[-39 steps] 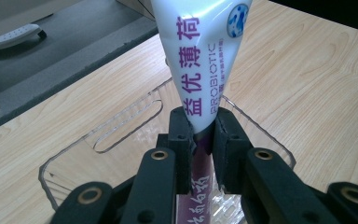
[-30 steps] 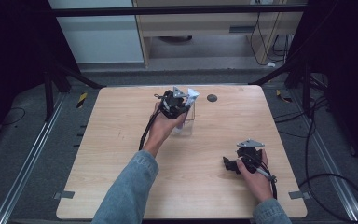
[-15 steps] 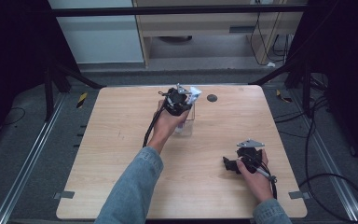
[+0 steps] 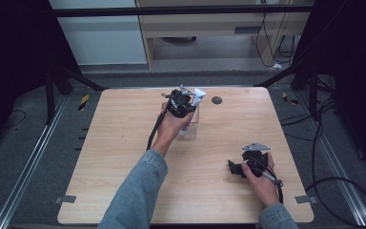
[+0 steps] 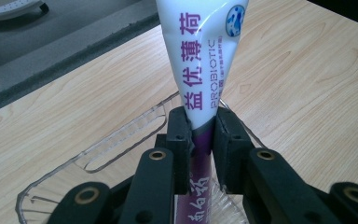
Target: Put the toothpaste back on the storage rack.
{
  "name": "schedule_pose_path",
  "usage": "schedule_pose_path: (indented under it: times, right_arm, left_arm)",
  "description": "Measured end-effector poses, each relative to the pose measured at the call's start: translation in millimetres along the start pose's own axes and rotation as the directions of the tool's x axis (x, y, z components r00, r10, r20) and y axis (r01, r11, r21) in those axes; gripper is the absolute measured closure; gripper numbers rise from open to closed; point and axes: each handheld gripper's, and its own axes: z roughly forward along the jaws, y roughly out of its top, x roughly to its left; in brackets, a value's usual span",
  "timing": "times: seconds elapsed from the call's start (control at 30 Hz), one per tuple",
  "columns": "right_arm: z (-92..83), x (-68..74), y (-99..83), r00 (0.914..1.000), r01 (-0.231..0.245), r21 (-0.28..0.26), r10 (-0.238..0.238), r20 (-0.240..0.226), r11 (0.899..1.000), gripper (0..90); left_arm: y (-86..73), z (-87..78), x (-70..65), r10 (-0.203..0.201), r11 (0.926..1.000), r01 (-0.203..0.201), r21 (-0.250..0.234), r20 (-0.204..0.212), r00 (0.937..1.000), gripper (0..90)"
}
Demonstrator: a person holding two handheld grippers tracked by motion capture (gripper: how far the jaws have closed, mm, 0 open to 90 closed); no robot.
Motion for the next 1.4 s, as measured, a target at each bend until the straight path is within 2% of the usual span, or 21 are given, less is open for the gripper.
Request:
schedule_pose_path:
  times: [0.63,0.73,0.87,0.93,1.4]
  right_arm:
    - [-0.6,0.5,0.3,0.9999,-0.012,0.004,0.012,-0.005,1.0,0.4]
    - [0.0,0.0,0.0,1.0,-0.001,0.0,0.001,0.0,1.0,0.4]
    - [-0.5,0.6,0.3,0.9999,-0.012,0.004,0.012,-0.006,1.0,0.4]
    - [0.0,0.1,0.0,1.0,-0.001,0.0,0.001,0.0,1.0,0.4]
    - [0.0,0.0,0.0,1.0,0.0,0.0,0.0,0.0,1.0,0.4]
  left_arm:
    - [0.5,-6.7,-1.6,-0.002,0.9999,0.002,-0.015,-0.001,1.0,75.0]
    - [1.0,-9.1,-2.1,0.004,0.9998,-0.004,-0.019,-0.002,1.0,74.3]
    - [1.9,-13.1,-1.2,0.004,0.9995,-0.004,-0.031,-0.006,1.0,74.8]
    - [2.4,-15.0,-0.8,0.003,0.9992,-0.003,-0.039,-0.007,1.0,75.2]
    - [3.7,-31.3,1.4,0.017,0.9977,-0.018,-0.065,-0.014,0.9998,75.4]
